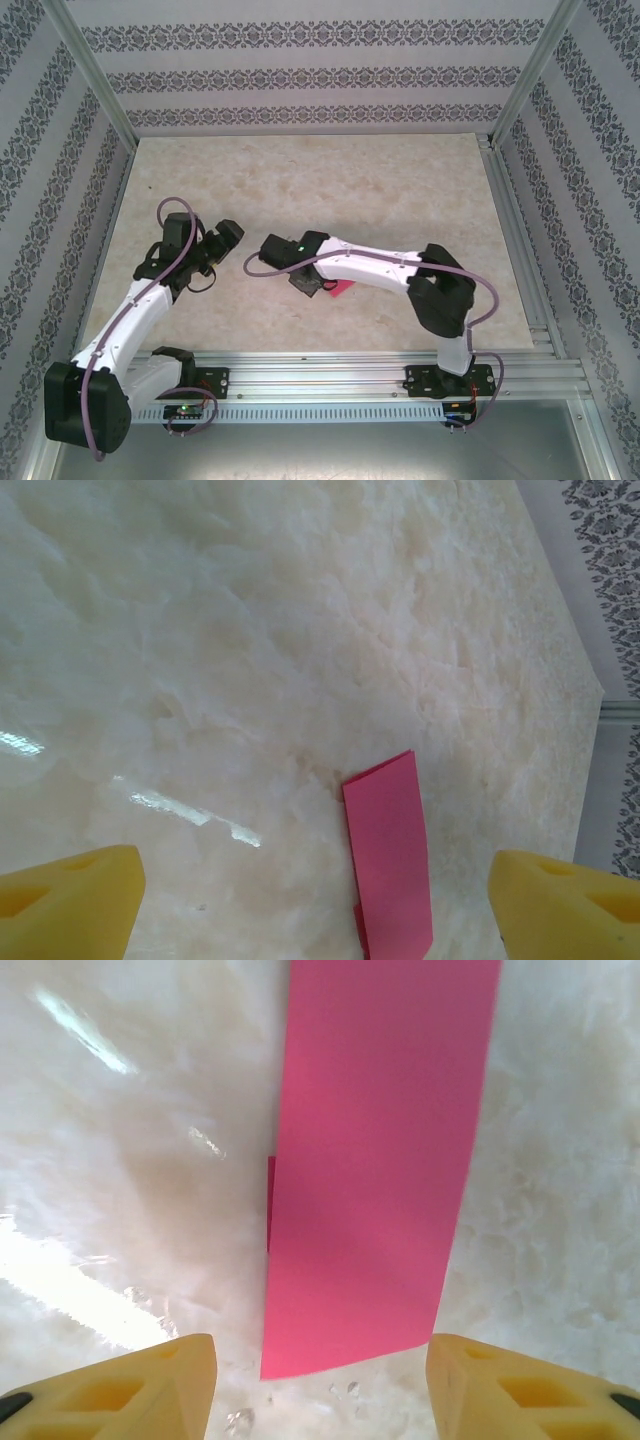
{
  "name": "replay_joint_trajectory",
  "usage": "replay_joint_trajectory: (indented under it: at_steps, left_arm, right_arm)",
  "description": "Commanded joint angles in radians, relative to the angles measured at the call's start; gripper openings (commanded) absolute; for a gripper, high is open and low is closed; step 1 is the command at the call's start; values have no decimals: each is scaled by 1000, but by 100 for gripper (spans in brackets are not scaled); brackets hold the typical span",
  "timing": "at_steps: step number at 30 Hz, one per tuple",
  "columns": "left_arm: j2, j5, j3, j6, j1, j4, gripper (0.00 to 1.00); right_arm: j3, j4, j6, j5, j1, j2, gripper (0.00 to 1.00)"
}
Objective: Fold a paper plane with a square sheet of paper (pick it up from the middle)
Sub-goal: Turn over the paper at the center of the table, then third fold the triangle at the center of the table.
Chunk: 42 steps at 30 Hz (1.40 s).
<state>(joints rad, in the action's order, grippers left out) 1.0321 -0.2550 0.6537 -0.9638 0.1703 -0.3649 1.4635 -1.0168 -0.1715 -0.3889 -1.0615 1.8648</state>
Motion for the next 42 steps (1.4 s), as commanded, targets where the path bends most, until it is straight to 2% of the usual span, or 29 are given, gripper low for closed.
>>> replay_joint_trajectory:
  at_steps: [1,4,7,8,10,11,15,19,21,29,36,42]
  left_arm:
    - [54,-108,38,59,4,103,89]
    - [166,-191,96,93,63,158,86]
    - [337,-220,249,192,182,106,80]
    - [406,-211,313,224,216,72,76]
    - [521,-225,427,266,247,27,63]
    - [563,-231,469,273,260,27,61]
    - [725,-258,600,303,288,-27,54]
    - [833,-281,618,293,310,-3,47]
    - [870,-269,617,295,314,8,47]
    - [952,-259,638,324,327,5,48]
    - [985,-213,619,327,331,-24,45]
    - [976,-201,585,339,333,-34,44]
  right_arm:
    - [-130,145,-98,71,53,-203,58]
    - [-366,362,-245,185,165,-408,63]
    - [-612,617,-431,450,349,-573,73]
    - [-681,679,-504,515,401,-609,74]
    - [-762,715,-615,551,461,-649,86]
    - [-784,723,-638,587,488,-653,86]
    - [-860,814,-743,656,500,-630,83]
    - [-895,896,-823,686,508,-562,75]
    - [-916,966,-875,701,507,-529,73]
    - [-939,1104,-987,757,494,-400,64]
    - [-996,1257,-1116,716,489,-352,61]
    - [-958,1311,-1120,710,487,-304,59]
